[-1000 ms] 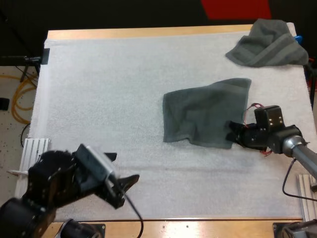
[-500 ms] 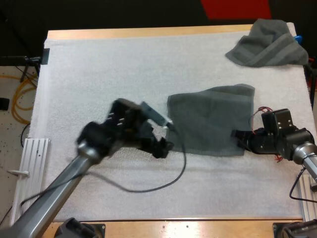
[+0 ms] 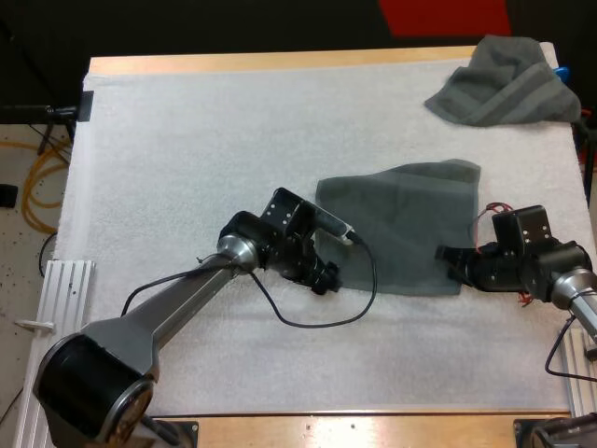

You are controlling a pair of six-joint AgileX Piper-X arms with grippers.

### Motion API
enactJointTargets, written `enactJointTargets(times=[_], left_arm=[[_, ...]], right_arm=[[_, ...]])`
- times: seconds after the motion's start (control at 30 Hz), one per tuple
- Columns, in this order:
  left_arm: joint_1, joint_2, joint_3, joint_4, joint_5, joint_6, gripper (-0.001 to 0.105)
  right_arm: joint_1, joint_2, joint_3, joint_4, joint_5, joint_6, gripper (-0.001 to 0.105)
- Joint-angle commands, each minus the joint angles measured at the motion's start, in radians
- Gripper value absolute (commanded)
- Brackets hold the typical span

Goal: Pick towel from pile fold and stack

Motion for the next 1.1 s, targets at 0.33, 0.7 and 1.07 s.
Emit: enactJointTargets(times=[0.33, 0.7, 1.07], left_arm=[[-0.064, 0.073, -0.001, 0.023, -0.131, 0.091, 0.058], [-0.124, 0.072, -0.001, -0.017, -0.148, 0.112, 0.0], [-0.124, -0.181, -0.132, 0.1, -0.163, 0.114, 0.0]], right_arm=[[0.001, -0.008, -0.001, 0.008, 0.0, -0.012, 0.0], [0.001, -0.008, -0.001, 0.008, 0.0, -0.012, 0.0], [0.001, -0.166, -0.052, 0.022, -0.029, -0.111, 0.0]])
